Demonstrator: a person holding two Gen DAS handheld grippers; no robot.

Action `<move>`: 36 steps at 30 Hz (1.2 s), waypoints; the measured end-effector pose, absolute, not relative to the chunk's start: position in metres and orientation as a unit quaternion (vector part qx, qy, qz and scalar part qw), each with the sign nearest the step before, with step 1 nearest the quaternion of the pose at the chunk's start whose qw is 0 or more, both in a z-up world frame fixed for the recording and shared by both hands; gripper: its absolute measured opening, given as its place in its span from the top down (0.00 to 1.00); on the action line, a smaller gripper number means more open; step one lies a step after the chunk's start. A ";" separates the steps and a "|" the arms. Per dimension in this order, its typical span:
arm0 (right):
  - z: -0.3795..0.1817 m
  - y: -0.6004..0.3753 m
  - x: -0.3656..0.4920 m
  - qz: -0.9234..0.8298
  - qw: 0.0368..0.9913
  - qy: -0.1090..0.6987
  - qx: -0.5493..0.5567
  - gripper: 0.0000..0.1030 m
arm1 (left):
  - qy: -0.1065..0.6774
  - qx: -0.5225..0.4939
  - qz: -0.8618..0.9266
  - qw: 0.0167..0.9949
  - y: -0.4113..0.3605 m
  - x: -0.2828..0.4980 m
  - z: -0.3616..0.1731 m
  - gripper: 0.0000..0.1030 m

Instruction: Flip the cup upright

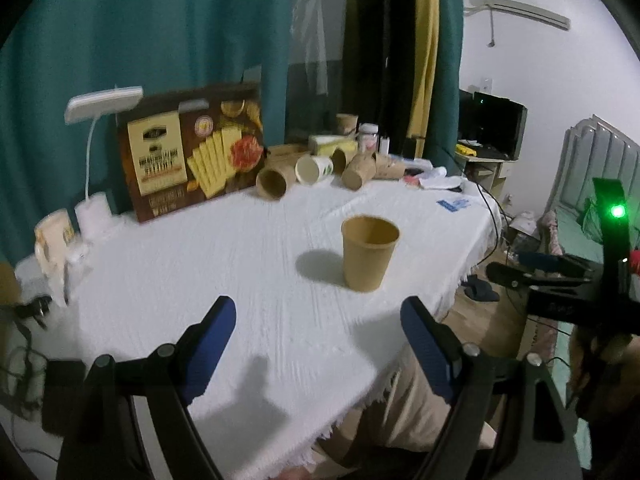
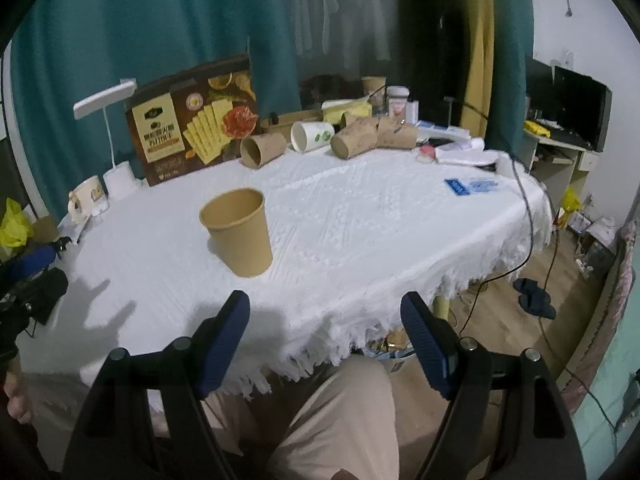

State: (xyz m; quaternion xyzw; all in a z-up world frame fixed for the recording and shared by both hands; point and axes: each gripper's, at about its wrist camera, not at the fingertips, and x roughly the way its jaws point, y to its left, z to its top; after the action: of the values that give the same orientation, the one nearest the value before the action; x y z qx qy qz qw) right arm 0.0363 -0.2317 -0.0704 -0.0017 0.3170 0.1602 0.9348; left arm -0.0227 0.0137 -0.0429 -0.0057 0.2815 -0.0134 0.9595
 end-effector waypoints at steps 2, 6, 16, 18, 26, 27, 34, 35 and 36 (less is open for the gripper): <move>-0.058 -0.236 0.031 0.158 0.939 0.304 0.003 0.26 | 0.265 0.005 -0.011 0.964 0.011 -0.024 -0.033 0.18; -0.029 -0.241 0.020 0.155 0.950 0.271 0.003 0.25 | 0.232 0.017 -0.008 0.973 0.009 -0.029 -0.014 0.17; 0.028 -0.245 -0.013 0.160 0.967 0.201 -0.002 0.23 | 0.148 0.022 -0.001 0.989 0.010 -0.050 0.027 0.06; 0.040 -0.246 -0.021 0.161 0.969 0.186 0.000 0.22 | 0.139 0.012 -0.001 0.990 0.014 -0.052 0.032 0.06; 0.067 -0.241 -0.042 0.175 0.974 0.144 0.001 0.20 | 0.106 0.007 -0.004 0.994 0.018 -0.067 0.044 0.05; 0.068 -0.239 -0.044 0.177 0.974 0.142 0.000 0.20 | 0.104 0.004 -0.002 0.995 0.020 -0.068 0.045 0.03; 0.066 -0.229 -0.042 0.185 0.971 0.148 -0.007 0.19 | 0.096 -0.006 0.014 0.995 0.033 -0.076 0.045 0.01; 0.065 -0.228 -0.041 0.187 0.971 0.149 -0.007 0.19 | 0.096 -0.007 0.015 0.995 0.034 -0.078 0.044 0.01; 0.064 -0.227 -0.040 0.189 0.970 0.150 -0.007 0.19 | 0.096 -0.007 0.016 0.995 0.035 -0.079 0.044 0.01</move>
State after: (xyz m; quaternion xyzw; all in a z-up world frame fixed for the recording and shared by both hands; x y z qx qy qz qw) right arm -0.0404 -0.2269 0.0640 -0.0075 0.1497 0.1891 0.9704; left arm -0.0787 0.0347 0.0440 -0.0073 0.0963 0.0160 0.9952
